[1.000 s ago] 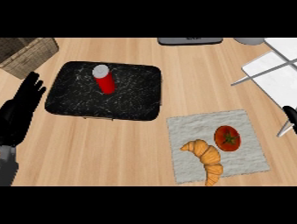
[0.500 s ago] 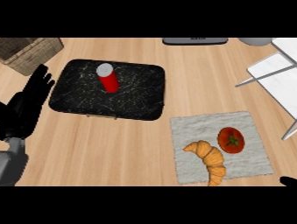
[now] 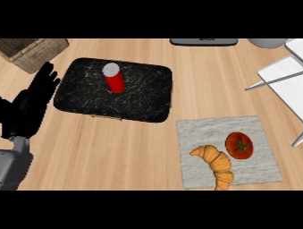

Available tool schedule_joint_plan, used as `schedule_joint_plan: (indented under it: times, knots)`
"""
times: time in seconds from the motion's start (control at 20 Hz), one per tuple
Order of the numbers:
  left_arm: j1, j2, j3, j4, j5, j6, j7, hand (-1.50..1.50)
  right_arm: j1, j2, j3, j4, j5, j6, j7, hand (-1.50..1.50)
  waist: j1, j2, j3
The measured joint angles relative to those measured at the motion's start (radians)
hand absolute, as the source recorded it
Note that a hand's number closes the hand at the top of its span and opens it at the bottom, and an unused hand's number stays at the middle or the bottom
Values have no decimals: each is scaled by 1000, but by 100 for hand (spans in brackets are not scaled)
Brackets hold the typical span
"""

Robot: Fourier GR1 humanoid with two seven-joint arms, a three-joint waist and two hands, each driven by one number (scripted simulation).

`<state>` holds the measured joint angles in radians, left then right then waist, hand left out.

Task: Pick the tomato from the placemat and place it in the tiered shelf

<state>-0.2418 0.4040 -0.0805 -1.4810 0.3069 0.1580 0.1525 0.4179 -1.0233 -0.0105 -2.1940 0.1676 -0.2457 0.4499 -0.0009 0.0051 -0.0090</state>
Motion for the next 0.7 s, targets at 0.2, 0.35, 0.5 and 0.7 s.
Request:
schedule_joint_plan:
  times: [0.2,0.35,0.5,0.7]
  knots:
    - [-6,-12,-18,-7,-6,-10,9,0,-82,-7,123,-72,136,16,262,-150,28,3,3]
    - [-33,-17,-19,-1,-9,-12,24,0,-187,14,236,-91,220,60,429,-150,40,4,4]
    - [-50,-23,-11,23,-12,-19,14,0,-269,49,347,-70,298,119,543,-150,41,5,5]
    - [-56,-28,-8,30,-15,-22,21,0,-380,119,461,1,384,196,632,-150,43,3,5]
